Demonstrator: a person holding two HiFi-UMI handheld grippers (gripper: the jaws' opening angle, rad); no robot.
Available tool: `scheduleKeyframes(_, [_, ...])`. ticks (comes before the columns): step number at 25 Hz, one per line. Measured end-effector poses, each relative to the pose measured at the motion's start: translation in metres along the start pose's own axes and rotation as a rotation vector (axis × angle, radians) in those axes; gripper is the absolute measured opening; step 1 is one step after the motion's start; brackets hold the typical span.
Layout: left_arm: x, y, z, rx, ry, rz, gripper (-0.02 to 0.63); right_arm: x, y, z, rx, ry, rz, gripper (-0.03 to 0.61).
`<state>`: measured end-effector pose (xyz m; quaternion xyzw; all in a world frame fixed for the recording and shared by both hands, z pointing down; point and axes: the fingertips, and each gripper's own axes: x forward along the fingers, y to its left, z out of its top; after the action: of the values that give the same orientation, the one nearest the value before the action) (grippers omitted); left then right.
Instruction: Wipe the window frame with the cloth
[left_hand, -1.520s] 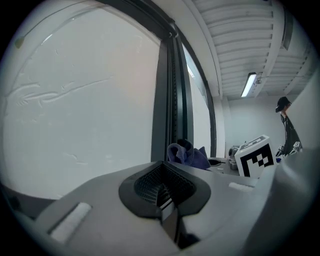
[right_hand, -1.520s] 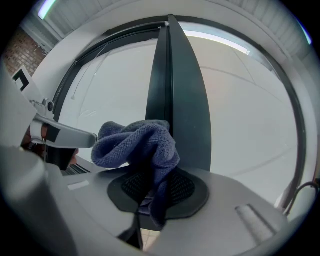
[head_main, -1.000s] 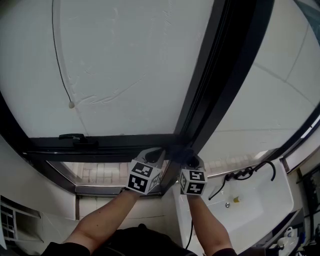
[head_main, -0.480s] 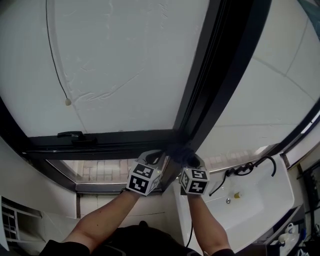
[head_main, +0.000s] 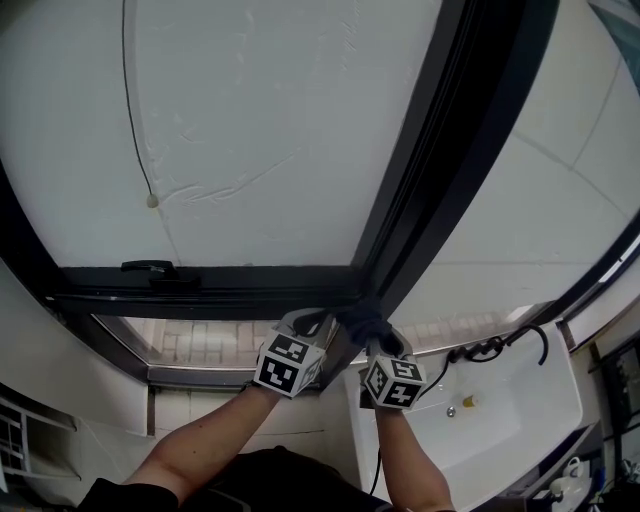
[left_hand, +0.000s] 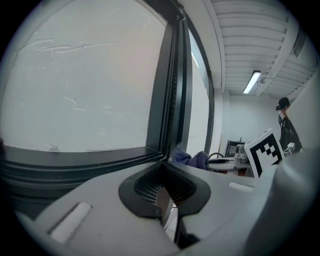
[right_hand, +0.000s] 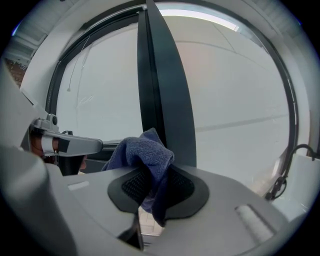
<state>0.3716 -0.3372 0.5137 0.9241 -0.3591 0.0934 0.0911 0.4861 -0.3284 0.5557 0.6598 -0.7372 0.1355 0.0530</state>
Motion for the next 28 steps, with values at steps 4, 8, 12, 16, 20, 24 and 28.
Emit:
scheduleKeyframes(4, [-0.001, 0.000, -0.002, 0.006, 0.001, -0.003, -0.006, 0.013, 0.004, 0.007, 0.004, -0.006, 0.012, 0.074])
scheduleKeyframes(8, [-0.006, 0.006, -0.009, 0.004, 0.023, 0.007, -0.006, 0.027, 0.010, 0.009, 0.006, 0.006, 0.019, 0.074])
scheduleKeyframes(12, [-0.015, 0.022, -0.008, -0.003, 0.015, 0.027, -0.006, 0.037, 0.024, 0.008, 0.013, 0.016, 0.040, 0.074])
scheduleKeyframes(16, [-0.027, 0.038, -0.010, -0.006, 0.016, 0.055, -0.006, 0.040, 0.037, 0.006, 0.030, 0.027, 0.038, 0.074])
scheduleKeyframes(20, [-0.044, 0.052, -0.016, -0.018, 0.025, 0.075, -0.006, 0.042, 0.057, 0.003, 0.033, 0.035, 0.067, 0.074])
scheduleKeyframes(24, [-0.062, 0.067, -0.019, -0.030, 0.026, 0.094, -0.006, 0.045, 0.082, 0.001, 0.027, 0.048, 0.092, 0.074])
scheduleKeyframes(28, [-0.082, 0.083, -0.023, -0.049, 0.032, 0.125, -0.006, 0.046, 0.107, -0.003, 0.029, 0.063, 0.112, 0.074])
